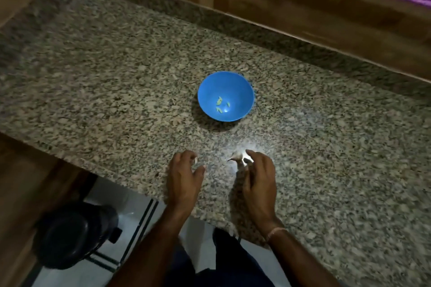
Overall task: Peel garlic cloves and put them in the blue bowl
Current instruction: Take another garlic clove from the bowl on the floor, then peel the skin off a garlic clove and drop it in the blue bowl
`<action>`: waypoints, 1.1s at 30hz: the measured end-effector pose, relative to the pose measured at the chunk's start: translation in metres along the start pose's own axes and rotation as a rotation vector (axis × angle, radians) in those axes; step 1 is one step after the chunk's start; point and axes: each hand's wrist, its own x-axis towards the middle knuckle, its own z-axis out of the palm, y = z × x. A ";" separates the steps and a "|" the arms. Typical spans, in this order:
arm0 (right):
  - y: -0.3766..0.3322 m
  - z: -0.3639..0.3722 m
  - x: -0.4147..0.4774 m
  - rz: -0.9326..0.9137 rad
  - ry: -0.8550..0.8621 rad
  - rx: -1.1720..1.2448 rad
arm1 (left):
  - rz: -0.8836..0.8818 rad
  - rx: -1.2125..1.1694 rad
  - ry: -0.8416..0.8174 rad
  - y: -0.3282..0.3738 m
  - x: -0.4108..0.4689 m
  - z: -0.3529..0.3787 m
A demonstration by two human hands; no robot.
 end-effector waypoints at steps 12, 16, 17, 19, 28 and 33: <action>0.029 0.004 0.070 0.070 -0.136 -0.304 | 0.275 0.138 -0.034 -0.008 0.034 0.006; 0.026 0.006 0.070 0.085 -0.129 -0.328 | 0.290 0.180 -0.065 0.000 0.038 0.004; 0.025 0.007 0.069 0.088 -0.122 -0.331 | 0.293 0.151 -0.065 0.003 0.039 0.002; 0.025 0.009 0.068 0.099 -0.105 -0.335 | 0.286 0.026 -0.060 0.013 0.044 -0.004; 0.015 0.012 0.067 0.161 -0.082 -0.304 | 0.400 -0.170 0.026 0.096 0.106 -0.019; 0.012 0.011 0.066 0.172 -0.078 -0.299 | 0.350 -0.144 0.044 0.104 0.125 -0.016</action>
